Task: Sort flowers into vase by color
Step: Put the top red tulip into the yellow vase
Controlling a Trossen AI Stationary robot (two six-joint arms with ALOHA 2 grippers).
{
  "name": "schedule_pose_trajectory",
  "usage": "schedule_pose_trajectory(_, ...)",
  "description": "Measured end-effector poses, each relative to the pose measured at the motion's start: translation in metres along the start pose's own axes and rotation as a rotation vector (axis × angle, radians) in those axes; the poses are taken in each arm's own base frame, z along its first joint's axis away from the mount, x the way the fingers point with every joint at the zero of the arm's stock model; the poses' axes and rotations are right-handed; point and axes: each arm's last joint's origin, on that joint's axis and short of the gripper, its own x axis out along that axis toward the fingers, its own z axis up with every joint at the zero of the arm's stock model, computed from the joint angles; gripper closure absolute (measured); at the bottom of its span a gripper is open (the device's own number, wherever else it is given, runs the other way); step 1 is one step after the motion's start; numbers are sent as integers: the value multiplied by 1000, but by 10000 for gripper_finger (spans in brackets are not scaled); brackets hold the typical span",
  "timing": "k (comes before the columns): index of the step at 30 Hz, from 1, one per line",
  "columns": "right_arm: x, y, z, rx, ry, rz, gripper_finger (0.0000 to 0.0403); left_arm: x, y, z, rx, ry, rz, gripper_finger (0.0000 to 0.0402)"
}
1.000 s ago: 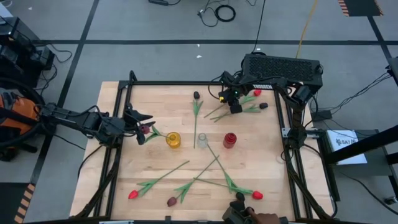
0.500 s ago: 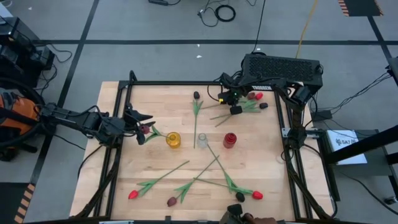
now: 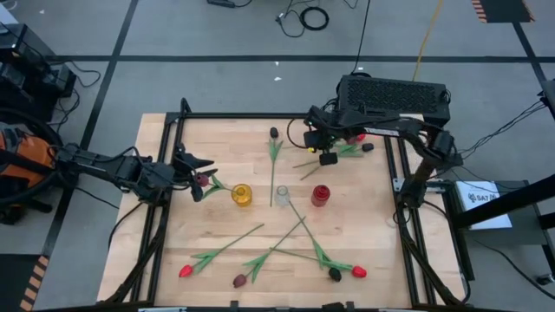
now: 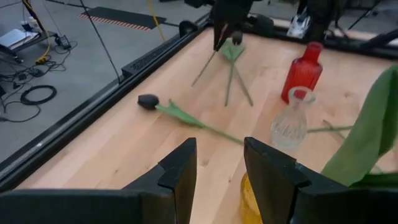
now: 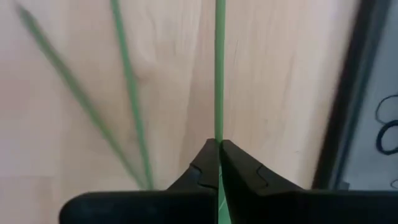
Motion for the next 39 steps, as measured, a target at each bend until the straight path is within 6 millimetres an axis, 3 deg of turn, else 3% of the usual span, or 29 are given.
schedule_pose_trajectory(7, -59, 21, 11, 90, -159, -63, 401, 5, -8, 13, -18, -101, -43, 262)
schedule_pose_trajectory(14, -105, 61, 24, 131, -327, -21, 401, 15, -23, 27, 25, -210, -141, 241)
schedule_pose_trajectory(21, -118, 93, 35, 142, -352, -53, 401, 16, -26, 36, 77, -258, -104, 180)
schedule_pose_trajectory(27, -122, 104, 41, 145, -394, -43, 401, 4, -18, 48, 135, -308, -11, 172)
schedule_pose_trajectory(33, -127, 104, 49, 181, -486, -57, 401, -19, -8, 79, 195, -400, 120, 171)
schedule_pose_trajectory(39, -130, 99, 54, 240, -538, -133, 401, -46, -5, 119, 137, -508, 64, 171)
